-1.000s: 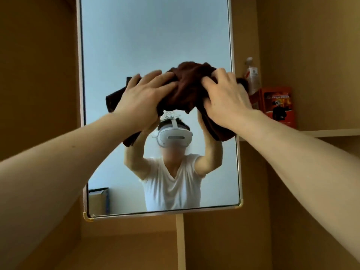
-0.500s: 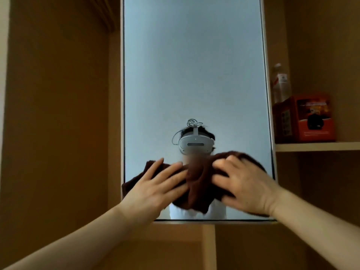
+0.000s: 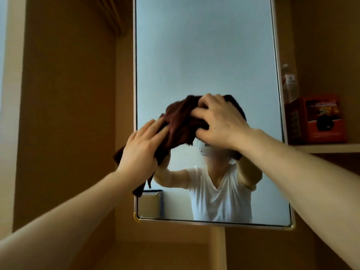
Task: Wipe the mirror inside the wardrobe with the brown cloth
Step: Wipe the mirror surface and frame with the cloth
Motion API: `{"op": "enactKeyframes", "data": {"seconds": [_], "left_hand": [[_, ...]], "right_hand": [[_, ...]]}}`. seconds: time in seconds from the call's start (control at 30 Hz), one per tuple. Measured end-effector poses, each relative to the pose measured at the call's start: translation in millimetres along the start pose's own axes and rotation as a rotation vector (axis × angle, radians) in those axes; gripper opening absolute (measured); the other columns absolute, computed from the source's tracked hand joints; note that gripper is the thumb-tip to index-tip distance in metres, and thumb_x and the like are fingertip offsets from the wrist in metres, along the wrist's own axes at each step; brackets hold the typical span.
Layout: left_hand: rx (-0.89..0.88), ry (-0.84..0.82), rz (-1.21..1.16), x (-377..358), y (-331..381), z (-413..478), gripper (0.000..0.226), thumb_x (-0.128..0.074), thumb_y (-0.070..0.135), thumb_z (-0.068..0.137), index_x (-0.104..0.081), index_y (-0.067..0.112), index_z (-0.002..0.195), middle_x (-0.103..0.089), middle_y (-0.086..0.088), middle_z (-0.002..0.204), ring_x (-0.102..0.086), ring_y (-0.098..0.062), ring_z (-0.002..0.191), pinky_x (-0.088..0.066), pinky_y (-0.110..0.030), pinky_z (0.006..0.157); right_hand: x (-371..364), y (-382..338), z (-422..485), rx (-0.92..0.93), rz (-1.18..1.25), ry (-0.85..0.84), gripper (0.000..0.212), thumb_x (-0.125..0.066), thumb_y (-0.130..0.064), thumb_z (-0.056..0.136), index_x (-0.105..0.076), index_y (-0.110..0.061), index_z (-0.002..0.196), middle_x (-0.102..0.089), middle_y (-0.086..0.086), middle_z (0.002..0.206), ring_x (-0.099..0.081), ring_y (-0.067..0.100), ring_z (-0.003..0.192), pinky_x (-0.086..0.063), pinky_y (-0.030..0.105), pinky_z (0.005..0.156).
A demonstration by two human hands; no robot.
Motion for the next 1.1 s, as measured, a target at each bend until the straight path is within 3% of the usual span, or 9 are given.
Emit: {"op": "enactKeyframes", "data": {"seconds": [0.1,0.23,0.33,0.4,0.6,0.67,0.73,0.83,1.1], "left_hand": [[-0.04,-0.048,0.03,-18,14,-57,0.096,-0.075,-0.009,0.056,-0.041,0.018,0.142,-0.04,-0.007,0.148,-0.034,-0.029,0.135,-0.041,-0.053,0.099],[-0.149,-0.216,0.072,-36,26,-117,0.095,-0.084,0.011,0.06,-0.038,0.024,0.142,-0.037,0.0,0.149,-0.029,-0.022,0.137,-0.037,-0.044,0.106],[-0.207,-0.319,0.089,-47,33,-150,0.068,-0.057,0.023,0.08,-0.036,0.028,0.145,-0.033,0.002,0.152,-0.022,-0.02,0.142,-0.025,-0.04,0.109],[-0.255,-0.381,0.124,-52,41,-164,0.06,-0.041,0.029,0.085,-0.039,0.029,0.145,-0.035,0.002,0.152,-0.022,-0.021,0.143,-0.029,-0.042,0.112],[-0.425,-0.328,0.235,-32,37,-130,0.053,-0.039,0.025,0.083,-0.054,0.024,0.134,-0.049,-0.002,0.143,-0.035,-0.026,0.137,-0.042,-0.047,0.102],[-0.316,-0.239,0.247,-15,16,-90,0.052,-0.053,0.013,0.074,-0.062,0.018,0.125,-0.056,-0.007,0.135,-0.043,-0.03,0.13,-0.047,-0.048,0.093],[-0.129,-0.181,0.232,4,-3,-49,0.067,-0.065,-0.002,0.065,-0.057,0.014,0.13,-0.052,-0.01,0.139,-0.045,-0.035,0.13,-0.044,-0.049,0.098],[0.073,-0.165,0.164,16,-15,-16,0.073,-0.066,0.01,0.083,-0.034,0.024,0.147,-0.027,0.002,0.155,-0.018,-0.026,0.145,-0.025,-0.044,0.113],[0.054,-0.17,-0.026,-27,25,-93,0.093,-0.075,-0.007,0.066,-0.036,0.016,0.146,-0.034,-0.006,0.152,-0.026,-0.028,0.139,-0.044,-0.05,0.101]], "right_hand": [[-20,-26,-43,0.083,0.028,-0.017,0.04,-0.048,-0.044,0.065,-0.068,-0.023,0.092,-0.054,0.006,0.101,-0.049,0.029,0.09,-0.042,0.038,0.072],[-53,-57,-105,0.166,0.09,-0.144,0.033,-0.052,-0.043,0.068,-0.067,-0.027,0.093,-0.052,-0.002,0.103,-0.046,0.02,0.092,-0.042,0.035,0.072],[-69,-72,-140,0.212,0.147,-0.229,0.03,-0.053,-0.043,0.07,-0.065,-0.03,0.094,-0.052,-0.006,0.104,-0.044,0.016,0.093,-0.042,0.031,0.075],[-74,-75,-158,0.251,0.182,-0.268,0.03,-0.054,-0.043,0.07,-0.065,-0.031,0.094,-0.052,-0.007,0.103,-0.045,0.014,0.092,-0.044,0.029,0.075],[-68,-63,-141,0.409,0.123,-0.171,0.033,-0.058,-0.043,0.069,-0.067,-0.024,0.095,-0.057,0.0,0.102,-0.044,0.017,0.087,-0.05,0.037,0.069],[-55,-49,-95,0.378,0.097,-0.049,0.035,-0.058,-0.042,0.07,-0.069,-0.018,0.092,-0.059,0.008,0.1,-0.047,0.025,0.086,-0.049,0.04,0.072],[-37,-33,-45,0.294,0.048,0.079,0.038,-0.057,-0.041,0.07,-0.071,-0.014,0.093,-0.06,0.014,0.099,-0.053,0.033,0.084,-0.047,0.043,0.075],[-24,-22,-5,0.182,0.002,0.167,0.04,-0.054,-0.039,0.072,-0.071,-0.014,0.098,-0.058,0.012,0.099,-0.051,0.034,0.085,-0.044,0.043,0.077],[-41,-33,-67,0.197,0.012,0.164,0.035,-0.063,-0.037,0.069,-0.07,-0.018,0.098,-0.058,0.007,0.101,-0.044,0.026,0.088,-0.036,0.036,0.073]]}}
Point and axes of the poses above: each hand's wrist, its own z-axis towards the middle knuckle, its own x-axis out of the back of the hand, y = z × x, the point moved 5 cm from there along z, towards the middle knuckle
